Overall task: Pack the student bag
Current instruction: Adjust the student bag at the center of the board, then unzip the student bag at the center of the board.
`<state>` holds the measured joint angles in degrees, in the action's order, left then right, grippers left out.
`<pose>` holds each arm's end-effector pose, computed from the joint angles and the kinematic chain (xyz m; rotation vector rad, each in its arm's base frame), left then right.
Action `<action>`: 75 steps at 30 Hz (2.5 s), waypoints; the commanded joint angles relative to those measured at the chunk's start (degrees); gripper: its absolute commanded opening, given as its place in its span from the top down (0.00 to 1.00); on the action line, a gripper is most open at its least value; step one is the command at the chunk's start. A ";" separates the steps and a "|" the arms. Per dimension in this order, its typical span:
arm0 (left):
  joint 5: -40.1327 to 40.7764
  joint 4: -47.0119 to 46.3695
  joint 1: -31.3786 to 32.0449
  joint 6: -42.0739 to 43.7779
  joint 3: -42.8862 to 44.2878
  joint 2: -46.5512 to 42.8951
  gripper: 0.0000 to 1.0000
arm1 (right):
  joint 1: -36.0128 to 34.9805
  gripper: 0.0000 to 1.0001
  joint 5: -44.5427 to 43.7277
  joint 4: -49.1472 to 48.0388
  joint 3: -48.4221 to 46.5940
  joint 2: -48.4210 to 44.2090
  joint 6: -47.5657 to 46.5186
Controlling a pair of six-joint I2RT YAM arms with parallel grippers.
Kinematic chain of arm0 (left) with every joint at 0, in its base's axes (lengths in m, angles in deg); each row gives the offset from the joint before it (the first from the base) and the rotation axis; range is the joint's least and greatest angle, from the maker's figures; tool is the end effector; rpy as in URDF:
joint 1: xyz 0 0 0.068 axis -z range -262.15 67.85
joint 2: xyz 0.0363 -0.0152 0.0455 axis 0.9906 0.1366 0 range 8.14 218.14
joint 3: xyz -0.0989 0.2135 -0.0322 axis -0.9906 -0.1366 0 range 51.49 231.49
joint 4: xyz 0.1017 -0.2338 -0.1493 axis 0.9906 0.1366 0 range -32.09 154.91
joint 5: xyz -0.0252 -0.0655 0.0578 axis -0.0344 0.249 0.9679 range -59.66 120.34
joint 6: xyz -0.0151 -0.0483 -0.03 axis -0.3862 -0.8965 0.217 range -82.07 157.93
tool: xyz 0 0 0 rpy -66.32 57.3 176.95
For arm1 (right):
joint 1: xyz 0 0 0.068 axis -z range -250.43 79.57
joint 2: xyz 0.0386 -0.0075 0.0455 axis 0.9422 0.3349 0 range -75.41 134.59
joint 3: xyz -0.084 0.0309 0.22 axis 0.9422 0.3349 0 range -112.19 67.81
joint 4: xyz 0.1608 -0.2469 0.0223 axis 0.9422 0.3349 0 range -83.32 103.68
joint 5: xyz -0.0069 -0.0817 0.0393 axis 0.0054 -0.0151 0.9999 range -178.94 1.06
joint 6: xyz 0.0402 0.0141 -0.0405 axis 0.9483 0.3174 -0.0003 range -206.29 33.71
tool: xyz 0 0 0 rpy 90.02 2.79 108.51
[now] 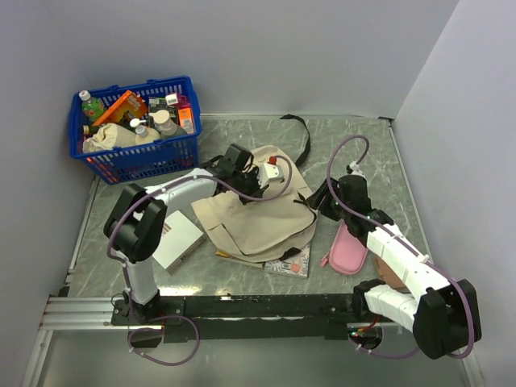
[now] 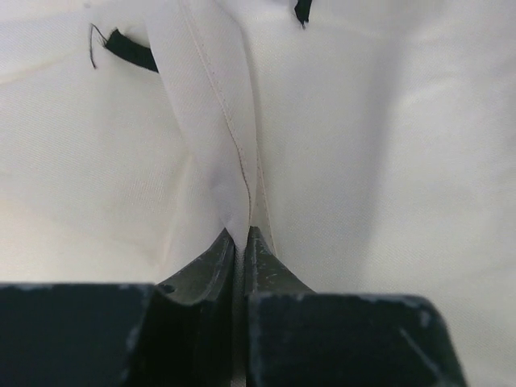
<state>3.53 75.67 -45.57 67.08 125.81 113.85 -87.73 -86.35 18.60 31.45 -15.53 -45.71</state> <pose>0.3305 -0.2693 0.1524 1.4754 1.8928 -0.6260 0.2692 0.0858 0.1854 0.4297 2.2159 0.6078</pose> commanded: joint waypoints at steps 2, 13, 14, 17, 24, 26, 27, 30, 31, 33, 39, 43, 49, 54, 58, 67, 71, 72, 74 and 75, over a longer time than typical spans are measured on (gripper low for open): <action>-1.41 2.36 0.25 -0.41 9.07 -7.71 0.97 | 0.34 0.39 -0.48 -0.59 0.59 -2.39 -0.67; 0.36 15.90 6.04 -2.51 4.45 -17.55 0.94 | 0.34 0.39 -0.48 -0.41 0.50 -2.22 -1.29; 0.09 15.56 6.40 -3.39 3.03 -17.99 0.92 | 0.25 0.39 -0.48 -0.58 0.67 -1.96 -1.29; 0.09 13.89 7.63 -5.85 -2.24 -19.23 0.79 | 0.42 0.39 -0.48 -0.32 1.11 -1.69 -1.38; -1.14 9.23 9.82 -11.39 -7.96 -18.44 0.38 | 0.42 0.39 -1.98 2.31 1.99 -4.15 -3.75; -0.79 8.79 10.35 -11.48 -8.23 -18.17 0.24 | 0.42 0.39 -1.63 2.14 3.48 -3.46 -3.14; -0.44 8.70 10.36 -11.31 -8.06 -17.74 0.17 | 0.34 0.39 -1.45 1.79 4.36 -3.19 -2.88; 1.67 9.92 9.57 -8.59 -3.24 -15.81 0.15 | 0.34 0.39 -1.00 -2.33 6.47 -0.82 -2.61; 1.32 11.58 8.87 -7.80 1.30 -15.02 0.14 | 0.34 0.39 -1.62 -2.08 5.87 1.27 -2.70; -1.57 13.61 6.06 -6.39 6.94 -11.87 0.14 | 0.34 0.39 -2.41 -1.64 2.79 3.22 -2.96; -3.60 14.06 1.22 2.57 22.34 -2.99 0.12 | 0.25 0.39 -1.71 -4.71 -0.73 8.06 -2.26; -6.32 13.27 0.86 11.34 20.34 0.98 0.13 | -0.10 0.39 -0.22 -8.31 0.93 10.87 -0.86; -8.35 8.61 0.86 21.55 12.16 2.92 0.12 | -0.89 0.43 2.15 -11.66 4.98 11.93 0.73; -7.74 7.39 1.74 22.18 12.26 5.65 0.12 | -2.91 0.49 2.16 -12.72 5.51 13.94 0.82; -4.92 -0.08 3.76 21.66 8.56 5.03 0.12 | -3.53 0.52 2.24 -13.41 6.56 14.57 1.34; -10.98 9.03 4.03 34.01 12.51 8.10 0.12 | -3.79 0.67 2.07 -13.77 9.11 13.69 2.31; -11.34 15.45 4.55 39.93 13.65 10.30 0.14 | -3.79 0.69 2.24 -13.59 9.03 13.25 2.40; -11.34 17.12 4.73 40.81 13.92 10.65 0.14 | -3.79 0.70 2.33 -13.51 8.94 13.07 2.40; -11.34 17.14 5.34 41.96 13.83 11.18 0.15 | -3.79 0.71 2.85 -13.42 8.67 12.90 2.14; -11.42 17.05 5.52 42.31 13.83 11.44 0.15 | -3.71 0.72 3.03 -13.33 8.67 12.72 2.14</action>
<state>-4.47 86.80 -41.44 103.05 138.19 123.73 -90.55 -85.67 3.87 39.28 -1.58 -44.18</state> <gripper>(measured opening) 0.856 0.295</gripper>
